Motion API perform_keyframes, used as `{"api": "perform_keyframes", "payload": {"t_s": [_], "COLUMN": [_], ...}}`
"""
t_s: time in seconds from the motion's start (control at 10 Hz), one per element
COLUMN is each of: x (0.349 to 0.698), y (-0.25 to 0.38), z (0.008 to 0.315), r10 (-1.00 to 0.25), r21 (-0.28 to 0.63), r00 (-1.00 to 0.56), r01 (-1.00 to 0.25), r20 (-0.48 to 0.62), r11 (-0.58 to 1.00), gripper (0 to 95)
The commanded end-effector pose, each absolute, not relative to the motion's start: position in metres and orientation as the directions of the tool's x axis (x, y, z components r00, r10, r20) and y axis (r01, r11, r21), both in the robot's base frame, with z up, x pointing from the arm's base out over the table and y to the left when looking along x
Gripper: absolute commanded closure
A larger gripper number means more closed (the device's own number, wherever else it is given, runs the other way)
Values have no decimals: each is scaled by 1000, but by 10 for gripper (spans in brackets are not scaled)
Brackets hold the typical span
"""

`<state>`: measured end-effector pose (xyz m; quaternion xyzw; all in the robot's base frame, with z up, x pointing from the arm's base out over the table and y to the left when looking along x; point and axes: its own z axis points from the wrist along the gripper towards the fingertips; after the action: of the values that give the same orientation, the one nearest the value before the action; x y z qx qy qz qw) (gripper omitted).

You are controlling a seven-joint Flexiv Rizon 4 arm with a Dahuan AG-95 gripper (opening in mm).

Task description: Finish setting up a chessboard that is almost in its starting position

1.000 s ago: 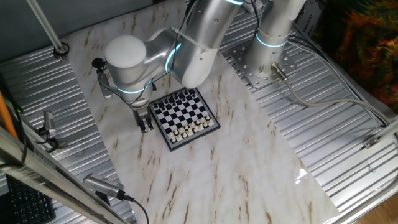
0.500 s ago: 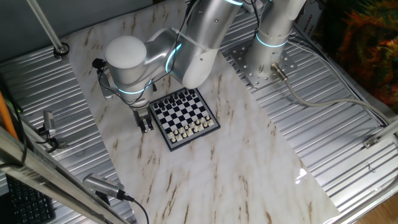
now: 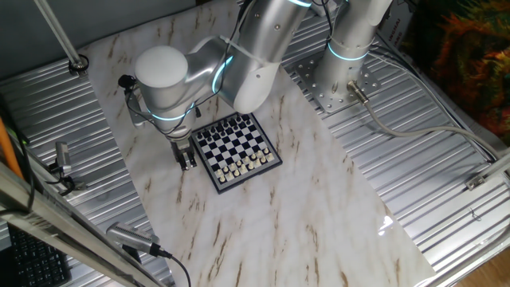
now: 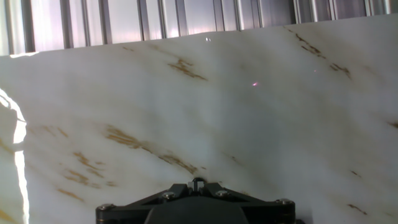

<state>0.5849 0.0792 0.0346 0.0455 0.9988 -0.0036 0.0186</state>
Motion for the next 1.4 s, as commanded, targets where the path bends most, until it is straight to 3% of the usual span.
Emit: {"api": "perform_keyframes", "payload": {"t_s": [0.1, 0.5, 0.6, 1.4], "x": [585, 585, 585, 585], "y": [79, 79, 79, 79], "z": [35, 35, 35, 35], "r10": [94, 91, 88, 95], "r21": [-9, -12, -12, -12], "r00": [-995, -995, -995, -995], "r01": [94, 92, 89, 95], "r20": [-38, -35, -37, -35], "r11": [996, 996, 996, 995], "gripper": [950, 950, 760, 760]}}
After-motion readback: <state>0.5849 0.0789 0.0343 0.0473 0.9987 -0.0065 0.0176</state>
